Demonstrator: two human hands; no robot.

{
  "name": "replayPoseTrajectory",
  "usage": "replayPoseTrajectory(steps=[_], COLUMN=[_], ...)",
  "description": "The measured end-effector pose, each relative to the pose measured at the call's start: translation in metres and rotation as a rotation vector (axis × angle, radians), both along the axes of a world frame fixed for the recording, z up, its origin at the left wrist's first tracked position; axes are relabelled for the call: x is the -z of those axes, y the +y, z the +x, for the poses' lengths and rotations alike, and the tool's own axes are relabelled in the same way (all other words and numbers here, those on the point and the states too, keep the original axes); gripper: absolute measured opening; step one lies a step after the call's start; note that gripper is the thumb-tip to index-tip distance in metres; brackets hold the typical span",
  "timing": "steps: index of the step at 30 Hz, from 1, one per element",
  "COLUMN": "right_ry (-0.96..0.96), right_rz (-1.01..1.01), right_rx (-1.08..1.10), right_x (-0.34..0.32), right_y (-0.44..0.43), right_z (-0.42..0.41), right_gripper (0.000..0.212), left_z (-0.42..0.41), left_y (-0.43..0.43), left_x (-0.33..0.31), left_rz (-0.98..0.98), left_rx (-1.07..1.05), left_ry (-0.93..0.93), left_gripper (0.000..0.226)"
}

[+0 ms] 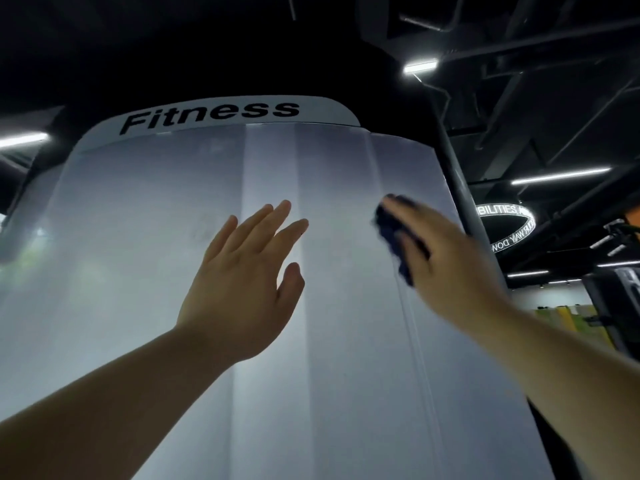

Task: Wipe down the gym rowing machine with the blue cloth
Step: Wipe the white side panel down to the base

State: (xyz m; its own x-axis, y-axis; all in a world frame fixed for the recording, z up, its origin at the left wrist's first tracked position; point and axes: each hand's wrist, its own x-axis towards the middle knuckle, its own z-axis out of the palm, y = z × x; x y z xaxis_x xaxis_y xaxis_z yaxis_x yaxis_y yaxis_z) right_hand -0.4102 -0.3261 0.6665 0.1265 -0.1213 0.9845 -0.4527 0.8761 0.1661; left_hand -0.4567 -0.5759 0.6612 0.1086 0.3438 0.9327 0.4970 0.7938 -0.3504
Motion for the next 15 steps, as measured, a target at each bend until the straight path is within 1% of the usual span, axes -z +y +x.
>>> replayPoseTrajectory(steps=[2, 3, 5, 8, 10, 13, 15], right_ry=[-0.114, -0.142, -0.123, -0.042, -0.056, -0.094, -0.104], right_rz=[-0.200, -0.268, -0.314, -0.205, -0.083, -0.042, -0.118], right_rx=[-0.079, -0.089, -0.101, -0.069, -0.034, 0.001, 0.021], right_x=[-0.020, -0.021, 0.004, 0.072, 0.094, 0.058, 0.018], right_y=[0.015, 0.016, 0.008, -0.010, -0.005, 0.013, 0.024], right_z=[0.006, 0.005, 0.002, -0.006, -0.006, 0.001, 0.005], right_gripper=[0.053, 0.056, 0.053, 0.043, 0.042, 0.045, 0.048], left_z=[0.001, 0.001, 0.003, 0.003, 0.003, 0.007, 0.009], left_y=[0.000, 0.001, 0.001, 0.000, 0.000, 0.001, 0.004], left_x=[0.000, 0.000, 0.000, 0.005, 0.010, 0.014, 0.018], left_rz=[0.004, 0.006, 0.011, 0.005, -0.021, -0.026, 0.001], left_rx=[0.001, 0.005, 0.021, 0.053, 0.036, 0.047, 0.060], left_ry=[0.002, 0.001, -0.010, -0.027, -0.014, -0.041, -0.066], left_gripper=[0.059, 0.059, 0.061, 0.061, 0.060, 0.061, 0.062])
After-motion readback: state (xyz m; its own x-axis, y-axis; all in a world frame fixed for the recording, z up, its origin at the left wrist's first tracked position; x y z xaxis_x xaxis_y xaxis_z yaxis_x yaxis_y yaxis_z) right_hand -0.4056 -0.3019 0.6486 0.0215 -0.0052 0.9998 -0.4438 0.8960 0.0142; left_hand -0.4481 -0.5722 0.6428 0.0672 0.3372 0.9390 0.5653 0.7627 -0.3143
